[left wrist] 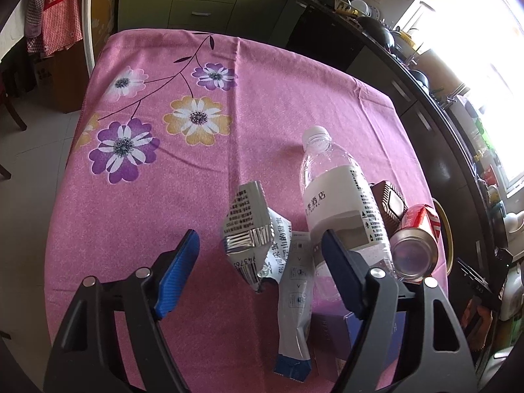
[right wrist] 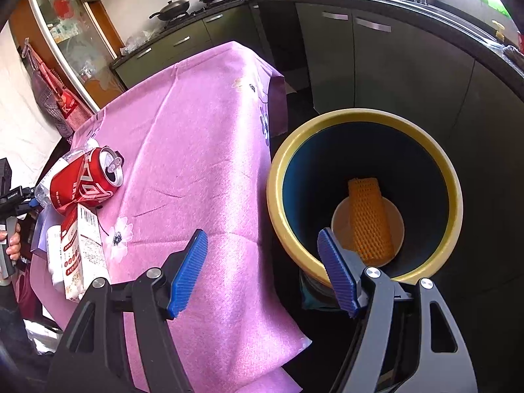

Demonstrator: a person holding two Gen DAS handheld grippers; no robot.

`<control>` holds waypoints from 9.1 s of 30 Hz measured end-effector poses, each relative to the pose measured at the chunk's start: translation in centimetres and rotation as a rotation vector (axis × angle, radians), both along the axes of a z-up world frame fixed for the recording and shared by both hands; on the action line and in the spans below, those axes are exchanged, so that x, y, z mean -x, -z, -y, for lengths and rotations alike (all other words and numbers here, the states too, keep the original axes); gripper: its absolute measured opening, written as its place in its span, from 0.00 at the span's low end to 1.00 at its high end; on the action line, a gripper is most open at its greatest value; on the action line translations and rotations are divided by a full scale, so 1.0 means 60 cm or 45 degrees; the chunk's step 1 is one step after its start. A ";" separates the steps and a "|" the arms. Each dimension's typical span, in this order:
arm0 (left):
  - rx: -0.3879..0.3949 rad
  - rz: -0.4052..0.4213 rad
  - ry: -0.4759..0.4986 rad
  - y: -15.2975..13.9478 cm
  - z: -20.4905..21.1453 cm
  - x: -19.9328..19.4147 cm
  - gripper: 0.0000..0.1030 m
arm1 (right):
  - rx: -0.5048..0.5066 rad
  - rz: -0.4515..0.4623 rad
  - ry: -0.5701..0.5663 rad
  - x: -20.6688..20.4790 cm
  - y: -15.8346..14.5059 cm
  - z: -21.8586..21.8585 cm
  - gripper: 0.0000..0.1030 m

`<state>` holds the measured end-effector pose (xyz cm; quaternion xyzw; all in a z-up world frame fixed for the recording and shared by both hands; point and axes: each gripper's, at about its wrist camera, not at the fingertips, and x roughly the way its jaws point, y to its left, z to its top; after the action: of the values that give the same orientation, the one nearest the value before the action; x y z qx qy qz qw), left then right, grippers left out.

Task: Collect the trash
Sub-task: 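Grasp the silver snack wrapper with the left gripper, then carry the wrapper over the yellow bin and open the left gripper, then grasp the white-and-red milk carton with the right gripper, then carry the carton over the yellow bin and open the right gripper, then grasp the flat blue box with the left gripper, then carry the blue box over the yellow bin and open the left gripper, then grasp the white pill bottle with the right gripper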

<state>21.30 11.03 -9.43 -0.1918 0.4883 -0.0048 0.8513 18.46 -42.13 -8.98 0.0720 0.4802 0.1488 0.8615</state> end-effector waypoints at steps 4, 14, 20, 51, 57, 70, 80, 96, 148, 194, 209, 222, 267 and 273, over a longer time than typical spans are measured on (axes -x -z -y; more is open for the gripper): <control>0.006 -0.018 -0.008 0.010 -0.002 -0.008 0.59 | 0.000 -0.001 -0.005 0.002 0.001 -0.003 0.67; 0.003 0.046 -0.028 -0.007 -0.006 0.006 0.42 | -0.010 -0.001 -0.014 0.003 0.001 -0.004 0.67; -0.052 0.120 -0.030 -0.053 -0.001 0.022 0.42 | -0.014 0.002 -0.030 0.005 0.000 -0.013 0.67; 0.163 0.276 0.829 -0.135 0.599 -0.120 0.42 | -0.104 0.144 0.285 0.111 -0.035 0.200 0.67; 0.163 0.180 0.880 -0.064 0.736 -0.179 0.42 | -0.133 0.145 0.356 0.140 -0.025 0.250 0.67; 0.051 0.350 0.800 -0.104 0.717 -0.148 0.80 | -0.155 0.124 0.368 0.151 -0.011 0.266 0.69; -0.096 0.563 0.458 -0.207 0.423 0.038 0.91 | -0.131 0.136 0.071 0.106 -0.028 0.119 0.75; -0.080 0.518 0.024 -0.173 0.138 0.159 0.93 | 0.012 0.116 -0.747 0.081 -0.068 -0.250 0.82; -0.078 0.454 0.099 -0.135 0.173 0.140 0.93 | 0.135 0.247 -0.106 0.039 -0.096 0.010 0.51; -0.341 0.048 -0.135 0.022 0.224 0.116 0.76 | -0.088 0.280 0.056 0.051 -0.026 0.046 0.87; -0.340 0.152 -0.075 -0.021 0.216 0.164 0.71 | -0.095 0.280 0.022 0.053 -0.030 0.034 0.87; -0.279 0.318 0.183 -0.107 0.295 0.159 0.71 | -0.094 0.312 0.056 0.070 -0.041 0.055 0.87; -0.242 0.734 0.489 -0.267 0.431 0.094 0.93 | -0.098 0.329 0.079 0.143 -0.072 0.123 0.88; -0.325 0.695 0.248 -0.247 0.301 0.151 0.93 | -0.105 0.316 -0.316 0.135 -0.083 -0.053 0.88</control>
<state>12.24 -7.03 5.40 -0.0274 0.2546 -0.0762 0.9637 10.38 -38.98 -3.99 0.0286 0.3689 0.2811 0.8855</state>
